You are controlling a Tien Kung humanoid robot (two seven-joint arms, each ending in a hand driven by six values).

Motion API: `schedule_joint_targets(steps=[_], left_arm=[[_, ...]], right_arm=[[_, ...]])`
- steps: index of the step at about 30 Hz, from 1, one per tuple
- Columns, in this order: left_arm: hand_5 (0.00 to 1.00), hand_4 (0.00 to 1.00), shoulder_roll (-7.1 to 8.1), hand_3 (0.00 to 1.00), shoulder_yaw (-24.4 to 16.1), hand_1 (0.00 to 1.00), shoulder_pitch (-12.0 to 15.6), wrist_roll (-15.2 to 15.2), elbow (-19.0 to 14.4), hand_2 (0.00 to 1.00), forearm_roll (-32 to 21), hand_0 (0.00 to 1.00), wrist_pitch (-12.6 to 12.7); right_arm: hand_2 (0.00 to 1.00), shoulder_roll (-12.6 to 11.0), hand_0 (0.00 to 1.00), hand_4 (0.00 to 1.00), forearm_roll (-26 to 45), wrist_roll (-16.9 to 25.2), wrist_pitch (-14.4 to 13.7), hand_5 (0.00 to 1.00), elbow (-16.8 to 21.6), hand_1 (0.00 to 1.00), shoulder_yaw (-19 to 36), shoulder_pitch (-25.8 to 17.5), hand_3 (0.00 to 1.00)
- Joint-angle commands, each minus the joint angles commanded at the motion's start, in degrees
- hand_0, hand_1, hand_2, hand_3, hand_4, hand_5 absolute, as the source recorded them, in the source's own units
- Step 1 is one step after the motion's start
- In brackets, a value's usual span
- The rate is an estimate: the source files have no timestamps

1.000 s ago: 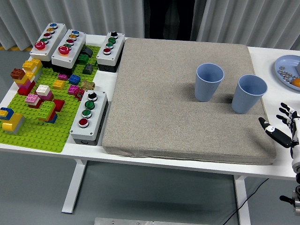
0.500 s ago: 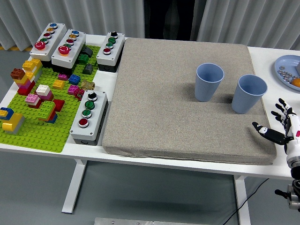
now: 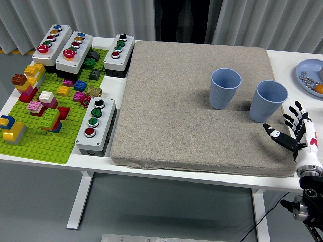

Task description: Pick cup pour cup place

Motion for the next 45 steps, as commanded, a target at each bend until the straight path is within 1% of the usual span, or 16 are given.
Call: schedule_joint_targets(steps=[10, 17, 45], left_arm=[[0.959, 0.508, -0.04, 0.758, 0.1, 0.798, 0.2, 0.0, 0.0, 0.844, -0.1, 0.761, 0.0], [0.961, 0.508, -0.15, 0.758, 0.4, 0.798, -0.1, -0.1, 0.0, 0.844, -0.5, 0.759, 0.0], [0.963, 0.507, -0.45, 0.757, 0.9, 0.799, -0.6, -0.3, 0.0, 0.845, -0.7, 0.76, 0.0]], right_arm=[[0.861, 0.5, 0.848, 0.901, 0.1, 0.1, 0.0, 0.166, -0.6, 0.791, -0.1, 0.3, 0.956], [0.862, 1.0, 0.847, 0.896, 0.2, 0.1, 0.0, 0.161, -2.1, 0.793, 0.0, 2.4, 0.952], [0.862, 1.8, 0.839, 0.888, 0.8, 0.2, 0.0, 0.171, -5.6, 0.79, -0.5, 5.6, 0.947]])
